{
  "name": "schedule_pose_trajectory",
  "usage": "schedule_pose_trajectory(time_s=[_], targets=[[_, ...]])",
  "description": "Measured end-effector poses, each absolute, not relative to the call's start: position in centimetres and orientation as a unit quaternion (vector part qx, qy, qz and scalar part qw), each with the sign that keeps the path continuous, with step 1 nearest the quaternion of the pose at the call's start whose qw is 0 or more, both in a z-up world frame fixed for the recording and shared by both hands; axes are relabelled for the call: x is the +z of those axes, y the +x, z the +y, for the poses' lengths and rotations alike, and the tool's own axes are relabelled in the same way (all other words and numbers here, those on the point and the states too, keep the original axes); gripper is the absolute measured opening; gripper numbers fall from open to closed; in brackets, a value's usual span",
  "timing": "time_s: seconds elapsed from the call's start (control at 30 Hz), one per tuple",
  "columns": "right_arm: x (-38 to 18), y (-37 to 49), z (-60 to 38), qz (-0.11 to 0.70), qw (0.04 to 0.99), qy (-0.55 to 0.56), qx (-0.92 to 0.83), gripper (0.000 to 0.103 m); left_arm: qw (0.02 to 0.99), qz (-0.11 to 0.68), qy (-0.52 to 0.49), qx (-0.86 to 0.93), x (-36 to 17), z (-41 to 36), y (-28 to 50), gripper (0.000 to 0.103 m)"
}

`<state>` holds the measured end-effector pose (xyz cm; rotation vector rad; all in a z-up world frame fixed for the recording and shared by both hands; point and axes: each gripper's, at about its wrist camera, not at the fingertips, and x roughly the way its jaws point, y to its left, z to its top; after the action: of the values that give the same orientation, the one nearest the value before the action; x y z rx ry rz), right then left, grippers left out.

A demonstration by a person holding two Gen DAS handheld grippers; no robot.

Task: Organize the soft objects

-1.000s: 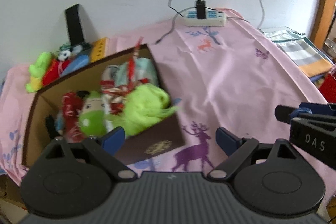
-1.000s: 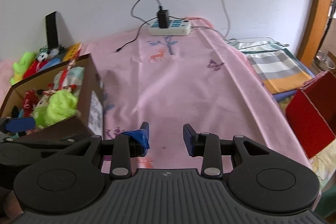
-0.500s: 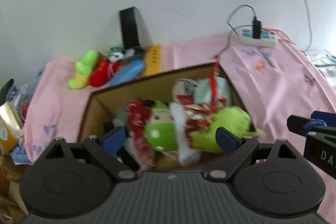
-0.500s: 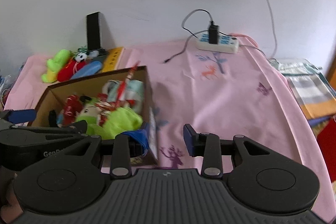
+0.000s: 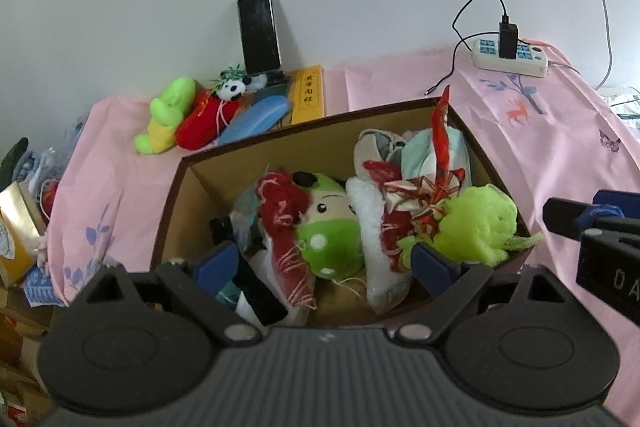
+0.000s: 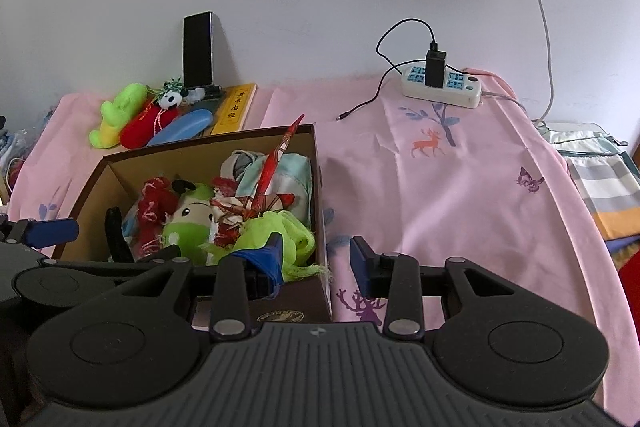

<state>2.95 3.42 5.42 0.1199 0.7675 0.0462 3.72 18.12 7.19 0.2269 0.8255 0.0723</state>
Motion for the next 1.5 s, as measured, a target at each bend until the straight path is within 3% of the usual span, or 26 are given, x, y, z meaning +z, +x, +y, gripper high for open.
schedule_pose_trajectory(time_s=[1.5], targets=[[4.2, 5.2, 4.8, 0.393, 0.918, 0.041, 0.033, 0.022, 0.897, 0.433, 0.082, 0.041, 4.6, 19.8, 6.3, 0.092]])
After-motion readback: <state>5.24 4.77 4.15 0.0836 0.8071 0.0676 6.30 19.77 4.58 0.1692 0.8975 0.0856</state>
